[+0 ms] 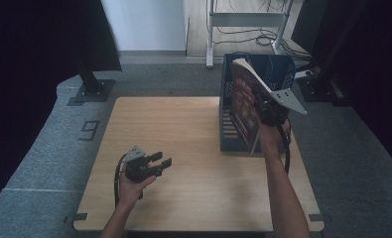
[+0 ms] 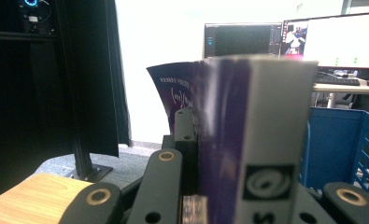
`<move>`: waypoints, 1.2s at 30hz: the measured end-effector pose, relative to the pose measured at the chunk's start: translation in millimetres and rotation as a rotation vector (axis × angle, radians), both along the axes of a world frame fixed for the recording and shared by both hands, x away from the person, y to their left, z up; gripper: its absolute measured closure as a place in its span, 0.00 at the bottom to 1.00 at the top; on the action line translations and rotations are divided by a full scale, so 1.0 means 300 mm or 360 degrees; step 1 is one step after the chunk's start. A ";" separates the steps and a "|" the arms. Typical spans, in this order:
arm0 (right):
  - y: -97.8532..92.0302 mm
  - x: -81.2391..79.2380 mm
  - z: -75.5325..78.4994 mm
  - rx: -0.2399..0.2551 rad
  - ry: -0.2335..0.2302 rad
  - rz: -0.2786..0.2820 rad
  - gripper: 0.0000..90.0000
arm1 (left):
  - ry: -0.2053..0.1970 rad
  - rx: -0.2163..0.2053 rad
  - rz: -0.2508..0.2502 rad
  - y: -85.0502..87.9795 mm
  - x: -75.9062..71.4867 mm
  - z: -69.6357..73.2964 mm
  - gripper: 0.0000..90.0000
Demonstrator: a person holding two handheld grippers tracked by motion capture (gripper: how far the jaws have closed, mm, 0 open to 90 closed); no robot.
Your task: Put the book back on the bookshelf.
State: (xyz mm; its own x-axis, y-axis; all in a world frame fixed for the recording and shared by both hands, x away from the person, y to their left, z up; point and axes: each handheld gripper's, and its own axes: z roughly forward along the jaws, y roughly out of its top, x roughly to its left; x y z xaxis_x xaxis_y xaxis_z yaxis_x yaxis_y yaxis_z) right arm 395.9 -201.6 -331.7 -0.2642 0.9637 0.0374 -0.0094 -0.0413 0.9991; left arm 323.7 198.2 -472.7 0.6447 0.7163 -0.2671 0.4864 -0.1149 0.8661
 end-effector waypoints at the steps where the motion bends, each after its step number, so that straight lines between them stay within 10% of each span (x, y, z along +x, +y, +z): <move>1: 0.001 0.003 -0.001 0.0002 -0.0002 -0.0001 0.90 | -0.0002 0.0000 0.0000 0.001 0.000 0.000 0.49; 36: 0.043 0.099 -0.015 0.0066 0.0005 -0.0076 0.90 | 0.0001 -0.0031 0.0020 0.029 0.006 -0.001 0.50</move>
